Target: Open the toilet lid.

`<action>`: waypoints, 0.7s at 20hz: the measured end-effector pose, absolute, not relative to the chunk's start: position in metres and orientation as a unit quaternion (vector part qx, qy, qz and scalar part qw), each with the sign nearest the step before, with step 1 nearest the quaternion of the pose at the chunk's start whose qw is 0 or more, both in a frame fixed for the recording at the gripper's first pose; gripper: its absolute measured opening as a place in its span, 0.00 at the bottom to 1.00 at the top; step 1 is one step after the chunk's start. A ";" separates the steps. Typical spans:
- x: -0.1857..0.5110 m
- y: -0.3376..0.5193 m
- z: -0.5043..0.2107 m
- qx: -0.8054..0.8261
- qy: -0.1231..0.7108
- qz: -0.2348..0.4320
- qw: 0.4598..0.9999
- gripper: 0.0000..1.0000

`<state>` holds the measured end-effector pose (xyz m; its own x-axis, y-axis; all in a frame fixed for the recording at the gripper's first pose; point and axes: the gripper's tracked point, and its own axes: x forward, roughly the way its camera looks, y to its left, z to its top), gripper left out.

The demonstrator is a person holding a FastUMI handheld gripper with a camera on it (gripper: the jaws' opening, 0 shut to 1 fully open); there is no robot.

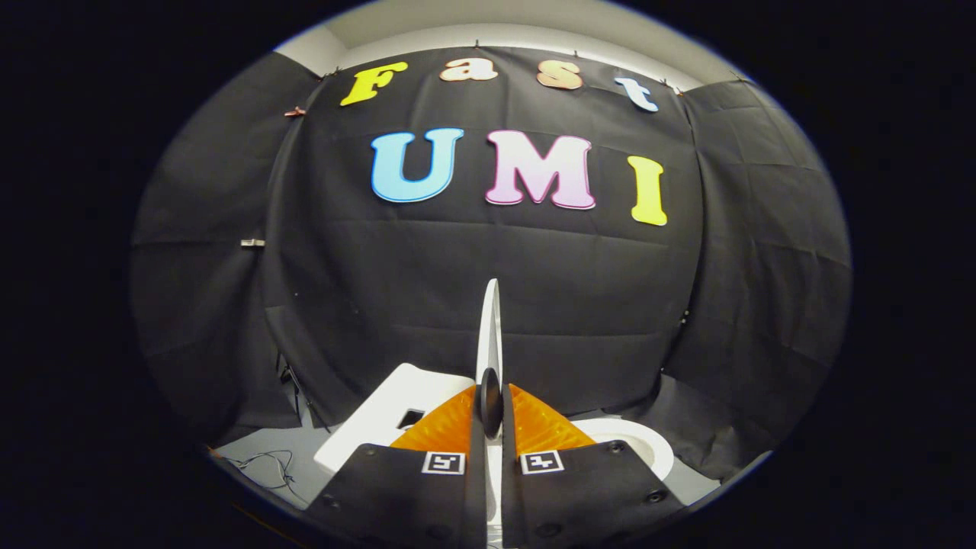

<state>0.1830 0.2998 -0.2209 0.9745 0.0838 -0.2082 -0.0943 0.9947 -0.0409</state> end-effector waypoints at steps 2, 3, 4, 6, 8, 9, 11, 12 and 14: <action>0.180 0.320 -0.224 -0.040 0.103 0.061 0.992 0.12; 0.179 0.329 -0.226 -0.047 0.103 0.069 0.991 0.12; 0.177 0.338 -0.228 -0.052 0.104 0.076 0.990 0.12; 0.177 0.351 -0.230 -0.063 0.105 0.086 0.989 0.12; 0.178 0.361 -0.233 -0.073 0.110 0.093 0.987 0.12; 0.177 0.364 -0.233 -0.082 0.112 0.094 0.986 0.12; 0.178 0.354 -0.228 -0.106 0.103 0.075 0.986 0.12; 0.178 0.349 -0.229 -0.109 0.102 0.070 0.986 0.12; 0.171 0.349 -0.227 -0.099 0.103 0.075 0.987 0.17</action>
<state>0.1709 0.3488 -0.2267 0.9676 0.1283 -0.2175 -0.1690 0.9690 -0.1802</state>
